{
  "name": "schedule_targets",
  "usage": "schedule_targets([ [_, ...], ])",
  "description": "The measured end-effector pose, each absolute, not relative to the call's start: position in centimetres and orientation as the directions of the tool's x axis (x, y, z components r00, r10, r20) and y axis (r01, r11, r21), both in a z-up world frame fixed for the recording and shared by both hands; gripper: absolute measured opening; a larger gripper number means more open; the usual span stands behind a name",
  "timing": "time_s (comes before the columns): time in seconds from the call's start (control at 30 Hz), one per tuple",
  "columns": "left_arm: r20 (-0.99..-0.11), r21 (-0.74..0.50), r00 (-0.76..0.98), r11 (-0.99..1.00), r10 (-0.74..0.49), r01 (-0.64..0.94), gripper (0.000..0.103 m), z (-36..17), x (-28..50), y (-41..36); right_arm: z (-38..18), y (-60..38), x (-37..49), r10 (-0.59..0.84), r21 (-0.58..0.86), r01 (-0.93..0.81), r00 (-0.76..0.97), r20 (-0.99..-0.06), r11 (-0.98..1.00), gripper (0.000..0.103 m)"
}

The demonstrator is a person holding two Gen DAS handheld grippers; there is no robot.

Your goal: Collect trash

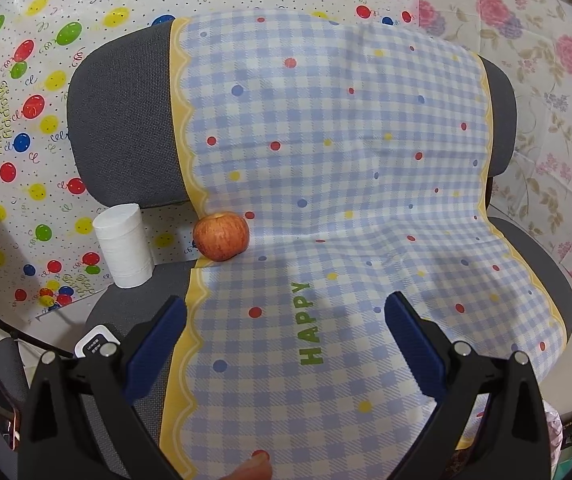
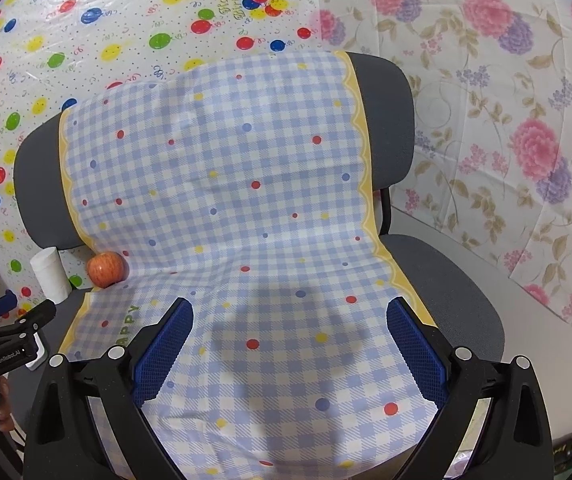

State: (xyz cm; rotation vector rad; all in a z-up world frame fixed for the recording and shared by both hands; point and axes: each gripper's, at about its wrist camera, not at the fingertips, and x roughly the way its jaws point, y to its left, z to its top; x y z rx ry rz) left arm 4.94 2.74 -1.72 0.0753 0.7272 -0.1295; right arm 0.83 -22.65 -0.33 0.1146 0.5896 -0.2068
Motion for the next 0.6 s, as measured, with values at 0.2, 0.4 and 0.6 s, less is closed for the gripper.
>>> schedule_targets([
  [0.2, -0.666, 0.024, 0.740, 0.989, -0.093, 0.146, 0.096, -1.63, 4.90, 2.48, -0.55, -22.86, 0.51, -0.167, 0.052, 0.237, 0.808, -0.564, 0.970, 0.096],
  [0.4, -0.669, 0.020, 0.738, 0.990, -0.092, 0.142, 0.096, -1.61, 4.73, 2.40, -0.56, -22.97, 0.40, -0.166, 0.052, 0.235, 0.809, -0.564, 0.971, 0.096],
  [0.6, -0.666, 0.019, 0.741, 0.990, -0.092, 0.140, 0.096, -1.66, 4.49, 2.13, -0.55, -23.00, 0.33, -0.165, 0.053, 0.236, 0.809, -0.564, 0.970, 0.096],
])
